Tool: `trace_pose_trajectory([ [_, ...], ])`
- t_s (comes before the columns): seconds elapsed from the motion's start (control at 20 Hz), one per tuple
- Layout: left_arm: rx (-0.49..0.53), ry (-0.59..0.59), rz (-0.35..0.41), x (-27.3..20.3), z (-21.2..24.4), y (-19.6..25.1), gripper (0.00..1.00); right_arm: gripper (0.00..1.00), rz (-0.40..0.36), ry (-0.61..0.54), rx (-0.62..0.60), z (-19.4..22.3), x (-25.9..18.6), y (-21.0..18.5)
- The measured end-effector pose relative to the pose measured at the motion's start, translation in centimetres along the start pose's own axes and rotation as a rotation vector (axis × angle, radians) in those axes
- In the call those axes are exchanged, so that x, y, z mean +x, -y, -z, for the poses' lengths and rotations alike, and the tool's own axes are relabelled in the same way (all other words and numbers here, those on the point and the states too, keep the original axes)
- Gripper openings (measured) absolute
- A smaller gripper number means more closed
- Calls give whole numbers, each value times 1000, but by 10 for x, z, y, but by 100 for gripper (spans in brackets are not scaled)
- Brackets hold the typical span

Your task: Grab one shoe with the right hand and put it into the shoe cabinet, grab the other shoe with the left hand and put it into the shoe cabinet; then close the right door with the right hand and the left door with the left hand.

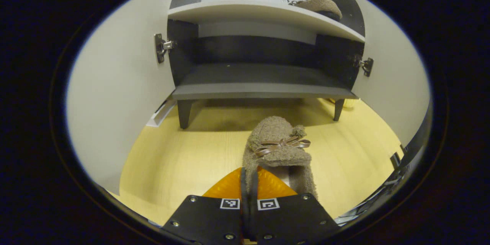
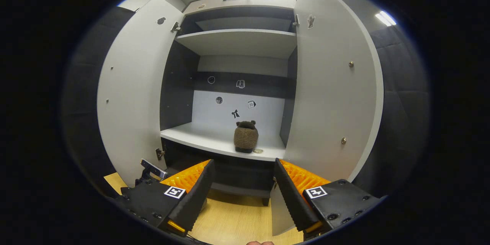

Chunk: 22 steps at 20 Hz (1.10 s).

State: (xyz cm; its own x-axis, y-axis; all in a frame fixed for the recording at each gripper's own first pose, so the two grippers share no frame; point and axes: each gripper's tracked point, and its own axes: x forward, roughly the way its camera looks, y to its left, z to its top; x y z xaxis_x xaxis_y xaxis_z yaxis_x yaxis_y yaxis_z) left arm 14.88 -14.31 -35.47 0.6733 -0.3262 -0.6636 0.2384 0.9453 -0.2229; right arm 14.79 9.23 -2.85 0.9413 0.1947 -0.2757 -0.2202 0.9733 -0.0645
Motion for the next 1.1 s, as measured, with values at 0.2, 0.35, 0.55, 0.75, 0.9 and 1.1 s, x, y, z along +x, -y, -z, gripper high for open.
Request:
trace_pose_trajectory([
  [0.2, -23, 100, 3, -17, -37, 8, 2, 98, -24, -1, -6, 2, -6, -3],
  [0.35, -41, 170, -1, -26, -66, 7, 2, 98, -38, 0, 2, 3, -9, -3],
  [0.55, -62, 268, -12, -40, -103, 6, 1, 98, -44, 3, 11, 2, -13, 0],
  [0.75, -74, 350, -20, -49, -141, 1, 1, 98, -33, 7, 16, 1, -15, 8],
  [0.9, -78, 396, -20, -48, -163, 1, 1, 98, -19, 9, 24, 0, -18, 14],
  [1.1, -89, 455, -19, -48, -190, 0, 1, 98, -9, 5, 59, 3, -25, 16],
])
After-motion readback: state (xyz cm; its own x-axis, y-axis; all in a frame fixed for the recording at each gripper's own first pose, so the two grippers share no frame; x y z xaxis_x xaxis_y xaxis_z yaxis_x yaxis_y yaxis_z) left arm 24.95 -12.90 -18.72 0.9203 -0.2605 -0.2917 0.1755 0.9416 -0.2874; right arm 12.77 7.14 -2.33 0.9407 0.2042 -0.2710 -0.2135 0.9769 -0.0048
